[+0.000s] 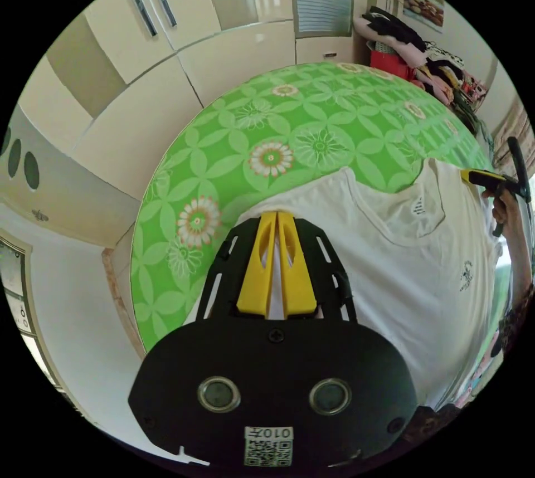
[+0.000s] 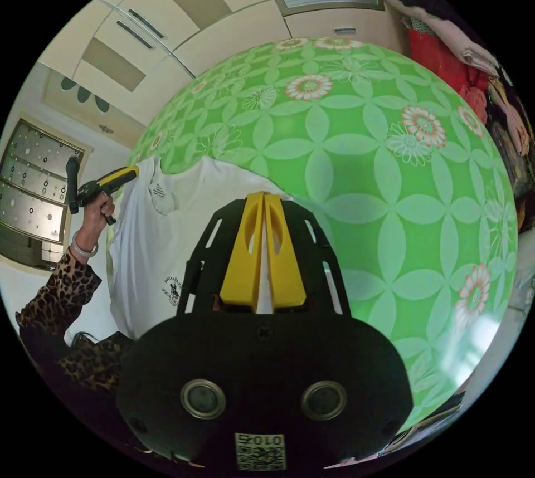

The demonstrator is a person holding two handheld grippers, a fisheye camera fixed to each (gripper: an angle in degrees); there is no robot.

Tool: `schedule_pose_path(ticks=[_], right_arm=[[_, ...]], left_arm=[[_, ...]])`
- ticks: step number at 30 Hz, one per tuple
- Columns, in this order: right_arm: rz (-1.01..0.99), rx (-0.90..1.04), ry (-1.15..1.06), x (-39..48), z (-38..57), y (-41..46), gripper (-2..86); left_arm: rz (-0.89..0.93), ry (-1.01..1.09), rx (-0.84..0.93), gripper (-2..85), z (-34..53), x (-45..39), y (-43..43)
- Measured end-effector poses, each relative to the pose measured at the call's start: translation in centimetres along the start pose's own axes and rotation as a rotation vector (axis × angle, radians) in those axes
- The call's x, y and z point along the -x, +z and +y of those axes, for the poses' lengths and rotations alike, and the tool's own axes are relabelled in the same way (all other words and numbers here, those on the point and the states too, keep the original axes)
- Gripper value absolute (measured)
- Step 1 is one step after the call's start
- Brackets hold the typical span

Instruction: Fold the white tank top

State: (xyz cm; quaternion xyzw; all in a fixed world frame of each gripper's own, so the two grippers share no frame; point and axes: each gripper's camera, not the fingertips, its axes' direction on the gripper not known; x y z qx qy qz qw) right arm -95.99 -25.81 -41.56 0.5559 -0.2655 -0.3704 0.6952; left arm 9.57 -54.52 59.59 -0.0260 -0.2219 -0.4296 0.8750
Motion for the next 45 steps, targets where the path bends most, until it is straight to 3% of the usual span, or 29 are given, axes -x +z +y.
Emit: schedule_pose_path(ticks=[10,15,19,23,28,37,45], right_arm=[[0.34,-0.116,0.169,-7.4,-2.1,-5.6,1.0],[0.202,-0.199,0.186,-10.4,1.8,-12.6,1.1],[0.166,-0.208,0.233,-13.2,13.4,-18.4,1.5],[0.122,-0.19,0.388,-16.7,24.3,-21.9,2.2],[-0.352,-0.297,0.461,-17.9,38.2,-26.9,4.6],[-0.214,-0.001,0.52,-7.3,49.6,-30.5,9.6],[-0.189,0.152,0.412,-1.8,48.3,-33.0,9.9]], left_arm=[[-0.066,-0.004,0.051,-0.4,-5.7,0.4,3.0],[0.019,-0.028,-0.022,-0.4,-5.0,1.5,1.3],[-0.023,-0.066,-0.066,-0.4,0.7,4.5,-1.1],[0.111,-0.106,-0.073,-0.3,8.8,6.7,-3.2],[0.219,-0.078,-0.005,-0.3,18.8,5.7,-4.7],[0.331,-0.168,0.159,-0.3,33.2,9.6,-6.6],[0.508,-0.25,0.21,-0.4,41.8,13.4,-5.9]])
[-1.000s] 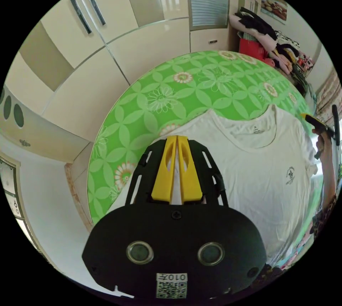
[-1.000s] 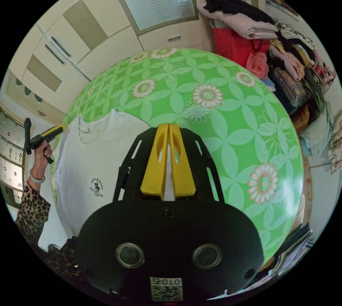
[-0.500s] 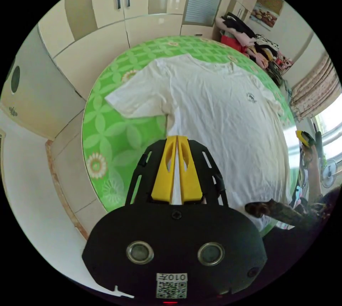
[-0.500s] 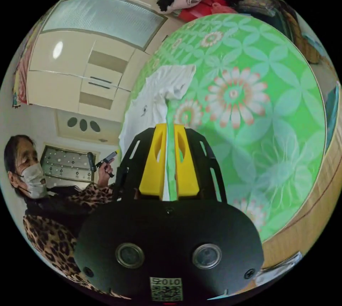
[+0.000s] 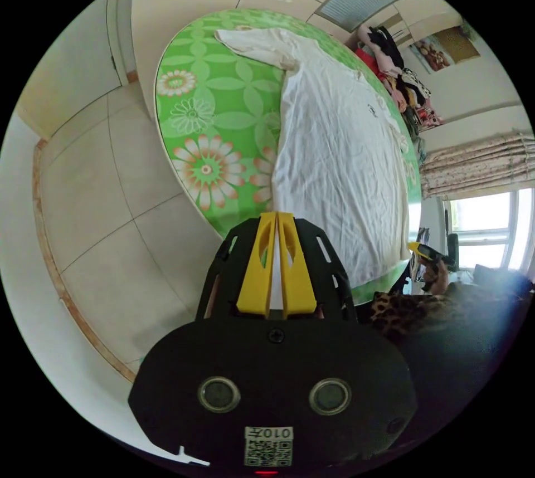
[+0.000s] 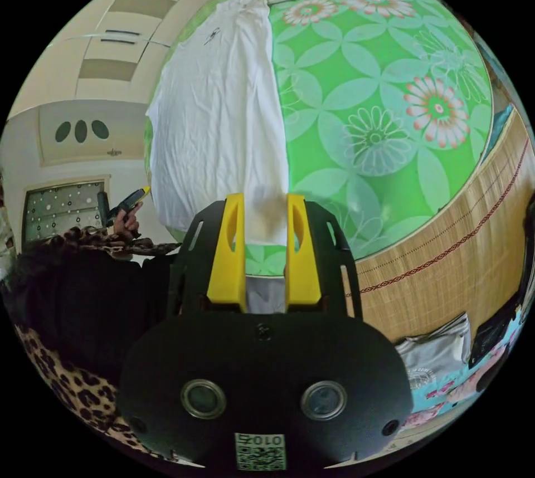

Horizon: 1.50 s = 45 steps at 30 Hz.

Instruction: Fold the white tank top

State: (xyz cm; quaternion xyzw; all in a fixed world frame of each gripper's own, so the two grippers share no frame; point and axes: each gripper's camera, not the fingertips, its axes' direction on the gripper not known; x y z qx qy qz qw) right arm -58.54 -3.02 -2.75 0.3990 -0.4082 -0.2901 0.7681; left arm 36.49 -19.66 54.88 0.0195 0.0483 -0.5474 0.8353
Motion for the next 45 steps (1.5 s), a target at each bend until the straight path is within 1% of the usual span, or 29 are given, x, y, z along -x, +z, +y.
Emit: schedule_pose_path(ticks=[2,3,5,6,9,11,13,15,18,20,22,25,29,30,31,33,34,38,41,43,45], right_arm=[[0.044,0.037,0.003,0.8,-0.4,-0.5,9.7],[0.089,0.071,0.025,1.1,-0.6,-0.9,9.6],[0.081,0.054,0.043,1.2,-0.2,-2.7,9.4],[0.061,0.034,0.074,0.7,0.3,-3.9,9.2],[0.093,-0.044,0.155,-0.6,2.1,-7.2,8.5],[0.064,-0.051,0.189,-1.4,3.5,-8.5,8.0],[0.152,-0.106,0.307,-2.0,5.5,-10.7,7.2],[0.181,-0.165,0.344,-1.3,6.4,-12.5,6.5],[0.143,-0.214,0.226,2.9,5.4,-14.3,5.2],[0.16,-0.184,0.182,5.2,3.7,-13.8,4.7],[0.247,-0.118,0.147,7.6,1.9,-12.5,4.1],[0.403,-0.091,0.14,8.9,1.8,-13.0,3.2],[0.348,-0.061,0.16,7.1,2.8,-15.1,2.6],[0.347,-0.095,0.204,5.8,3.7,-16.6,2.7],[0.295,-0.129,0.22,4.8,4.6,-18.1,2.8],[0.223,-0.196,0.187,5.2,5.4,-20.0,3.0],[0.204,-0.207,0.136,6.5,5.3,-20.3,3.4],[0.308,-0.139,0.048,9.6,3.0,-17.9,4.5],[0.299,-0.1,0.014,10.3,1.8,-16.2,4.1],[0.366,-0.121,0.008,10.4,2.0,-16.3,3.2],[0.329,-0.084,0.004,9.4,2.4,-16.8,2.7]], left_arm=[[-0.022,0.037,0.023,-0.3,1.2,0.0,1.0],[-0.026,0.042,-0.002,-0.3,1.4,0.0,0.8],[-0.007,0.042,-0.007,-0.3,1.8,0.9,0.8],[0.0,0.045,-0.007,-0.3,1.8,1.1,0.7],[0.029,0.052,-0.005,-0.3,2.1,2.0,0.6],[0.033,0.066,0.003,-0.4,2.2,2.4,0.5],[0.039,0.068,0.009,-0.4,2.3,2.7,0.4],[0.041,0.065,0.01,-0.4,2.4,3.0,0.3],[0.037,0.061,0.012,-0.4,2.7,3.2,0.1],[0.027,0.063,0.02,-0.4,2.8,3.1,-0.1],[0.015,0.067,0.023,-0.3,3.0,3.0,-0.2],[0.004,0.075,0.021,-0.3,3.3,2.9,-0.4],[0.009,0.073,0.01,-0.3,3.8,3.2,-0.7],[0.011,0.071,0.009,-0.3,3.8,3.3,-0.8],[0.019,0.066,0.009,-0.3,3.9,3.4,-0.8],[0.027,0.055,0.005,-0.3,4.1,3.6,-1.0],[0.03,0.049,0.007,-0.3,4.2,3.7,-1.1],[0.02,0.084,0.021,-0.3,4.3,2.4,-1.1],[0.046,0.085,0.027,-0.4,4.5,2.0,-1.2],[0.049,0.09,0.04,-0.4,4.6,1.9,-1.0],[0.065,0.088,0.036,-0.4,4.9,2.1,-1.1]])
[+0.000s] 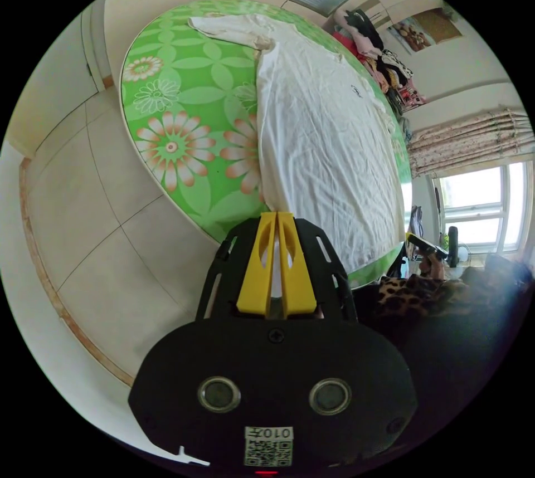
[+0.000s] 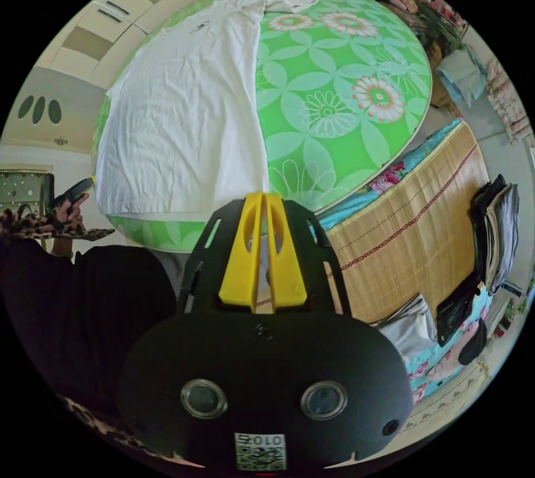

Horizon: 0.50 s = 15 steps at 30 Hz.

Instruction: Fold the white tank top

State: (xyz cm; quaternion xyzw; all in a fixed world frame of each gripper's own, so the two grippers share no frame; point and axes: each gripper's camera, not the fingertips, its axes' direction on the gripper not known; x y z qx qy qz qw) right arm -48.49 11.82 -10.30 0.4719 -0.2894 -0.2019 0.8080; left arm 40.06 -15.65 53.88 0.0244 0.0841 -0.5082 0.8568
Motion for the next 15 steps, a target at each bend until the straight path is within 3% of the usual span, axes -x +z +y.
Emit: schedule_pose_path(ticks=[4,8,10,15], right_arm=[[-0.172,-0.052,0.133,-5.9,2.6,-1.6,2.1],[-0.205,-0.05,0.154,-7.4,3.1,-1.2,2.0],[-0.226,0.048,0.113,-6.9,2.3,0.5,2.1],[-0.226,-0.071,0.198,-8.9,2.6,-2.4,2.5]], left_arm=[[0.005,-0.018,-0.01,-0.4,0.2,0.6,-0.9],[0.022,-0.044,-0.01,-0.4,0.4,1.2,-1.7],[0.023,-0.054,-0.006,-0.4,0.4,1.2,-2.0],[0.015,0.014,-0.035,-0.4,0.0,-1.6,-4.6]])
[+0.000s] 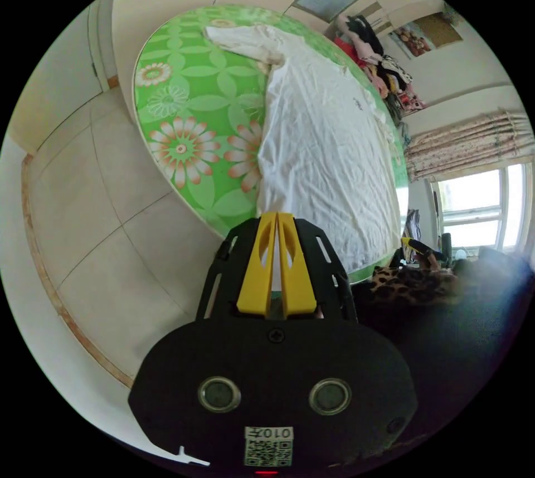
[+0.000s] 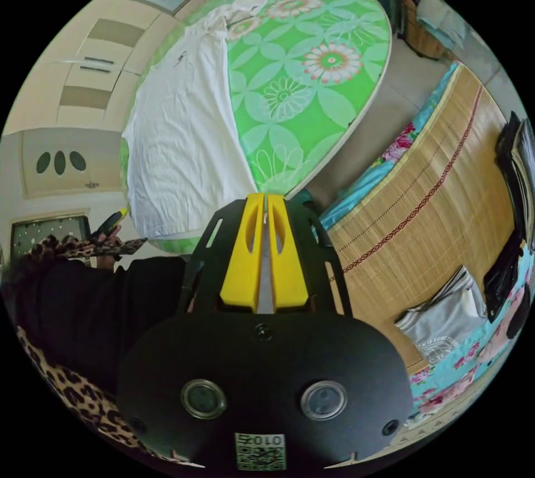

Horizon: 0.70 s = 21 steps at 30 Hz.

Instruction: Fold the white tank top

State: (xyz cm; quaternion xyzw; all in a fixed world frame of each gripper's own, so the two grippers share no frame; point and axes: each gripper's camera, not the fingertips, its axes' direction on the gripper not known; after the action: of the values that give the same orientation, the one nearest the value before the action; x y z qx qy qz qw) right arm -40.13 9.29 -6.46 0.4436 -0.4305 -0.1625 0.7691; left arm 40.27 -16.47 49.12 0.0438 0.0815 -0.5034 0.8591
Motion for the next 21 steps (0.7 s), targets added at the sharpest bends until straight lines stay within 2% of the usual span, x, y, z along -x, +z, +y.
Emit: schedule_pose_path(ticks=[2,4,9,10,16,21], right_arm=[[-0.068,-0.071,-0.053,1.1,-0.8,-1.5,2.7],[-0.132,-0.074,-0.135,3.8,-3.5,-1.1,2.6],[0.072,0.134,-0.26,9.0,-6.4,5.0,1.8],[0.089,0.189,-0.278,9.1,-6.0,6.3,1.7],[-0.017,0.233,-0.229,4.7,-3.9,6.5,1.3],[0.143,0.147,-0.123,1.7,-4.1,3.1,1.9]], left_arm=[[0.065,0.081,-0.017,-0.4,-0.7,-2.6,-0.9],[0.093,0.152,0.038,-0.4,-1.4,-4.4,0.2],[0.025,0.263,0.234,-0.4,-1.2,-6.8,4.2],[0.008,0.261,0.263,-0.4,-0.7,-6.7,4.3],[0.059,0.131,0.247,-0.4,1.1,-2.9,2.2],[-0.011,0.066,0.245,-0.4,1.2,-2.0,0.7]])
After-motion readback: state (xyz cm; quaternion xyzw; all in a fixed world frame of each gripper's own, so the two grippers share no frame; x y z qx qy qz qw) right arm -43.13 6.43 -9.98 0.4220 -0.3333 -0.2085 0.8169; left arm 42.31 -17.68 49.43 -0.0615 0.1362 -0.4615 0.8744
